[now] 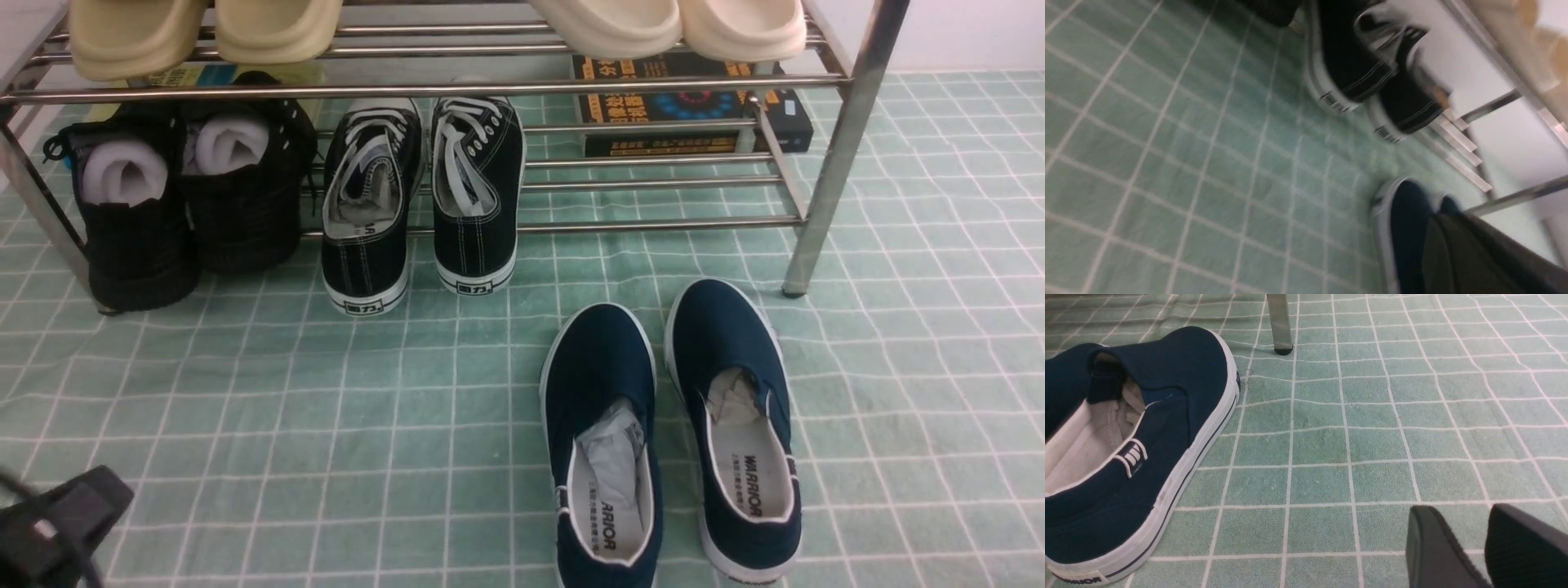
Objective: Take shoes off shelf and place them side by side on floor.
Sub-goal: 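Grasp a shoe standing on the lower shelf of the shoe rack with the left gripper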
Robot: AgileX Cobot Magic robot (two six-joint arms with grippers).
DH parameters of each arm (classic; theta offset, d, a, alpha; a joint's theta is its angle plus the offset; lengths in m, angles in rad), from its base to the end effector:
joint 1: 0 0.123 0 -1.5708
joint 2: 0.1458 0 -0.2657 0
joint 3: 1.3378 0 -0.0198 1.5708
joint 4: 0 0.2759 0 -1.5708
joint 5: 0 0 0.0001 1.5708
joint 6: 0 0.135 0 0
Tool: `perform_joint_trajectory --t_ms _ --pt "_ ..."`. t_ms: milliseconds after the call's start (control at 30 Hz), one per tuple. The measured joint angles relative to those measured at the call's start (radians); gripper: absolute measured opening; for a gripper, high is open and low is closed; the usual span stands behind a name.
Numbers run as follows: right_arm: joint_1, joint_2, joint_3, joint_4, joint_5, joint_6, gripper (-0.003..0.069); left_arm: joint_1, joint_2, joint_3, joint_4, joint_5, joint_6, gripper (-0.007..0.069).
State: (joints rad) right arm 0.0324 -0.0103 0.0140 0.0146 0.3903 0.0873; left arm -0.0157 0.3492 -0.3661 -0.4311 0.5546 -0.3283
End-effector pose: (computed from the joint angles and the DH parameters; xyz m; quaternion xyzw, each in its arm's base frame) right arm 0.1386 0.0052 0.1608 0.0259 0.8064 0.0415 0.5893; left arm 0.1589 -0.0322 0.2452 -0.2219 0.8028 -0.2780 0.4785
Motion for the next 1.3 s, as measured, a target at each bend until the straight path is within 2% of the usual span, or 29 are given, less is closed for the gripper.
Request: perform_joint_trajectory --t_ms 67,100,233,400,467,567,733,833,933,1133,1300 --pt "0.000 0.000 0.000 0.000 0.000 0.000 0.0227 0.000 0.153 -0.086 0.068 0.090 0.001 0.0001" --pt "0.000 0.000 0.000 0.000 0.000 0.000 0.0227 0.000 0.153 -0.086 0.075 0.097 0.002 0.0001" --pt "0.000 0.000 0.000 0.000 0.000 0.000 0.0234 0.000 0.489 -0.323 0.197 0.205 0.033 0.0001" --pt "0.000 0.000 0.000 0.000 0.000 0.000 0.0237 0.000 0.767 -0.573 0.211 0.247 0.083 0.0021" --pt "0.000 0.000 0.000 0.000 0.000 0.000 0.0237 0.000 0.809 -0.614 0.211 0.255 0.087 0.0036" --pt "0.000 0.000 0.000 0.000 0.000 0.000 0.0237 -0.008 0.917 -0.716 0.215 0.267 0.090 0.0087" --pt "0.000 0.000 0.000 0.000 0.000 0.000 0.0237 -0.108 1.076 -0.865 0.253 0.250 0.090 0.0251" --pt "0.000 0.000 0.000 0.000 0.000 0.000 0.0237 -0.150 1.168 -0.945 0.266 0.231 0.085 0.0325" --pt "0.000 0.000 0.000 0.000 0.000 0.000 0.0237 -0.158 1.256 -1.015 0.274 0.220 0.079 0.0363" --pt "0.000 0.000 0.000 0.000 0.000 0.000 0.0237 -0.159 1.400 -1.111 0.281 0.192 0.078 0.0366" --pt "0.000 0.000 0.000 0.000 0.000 0.000 0.0237 -0.159 1.486 -1.135 0.281 0.156 0.076 0.0329"
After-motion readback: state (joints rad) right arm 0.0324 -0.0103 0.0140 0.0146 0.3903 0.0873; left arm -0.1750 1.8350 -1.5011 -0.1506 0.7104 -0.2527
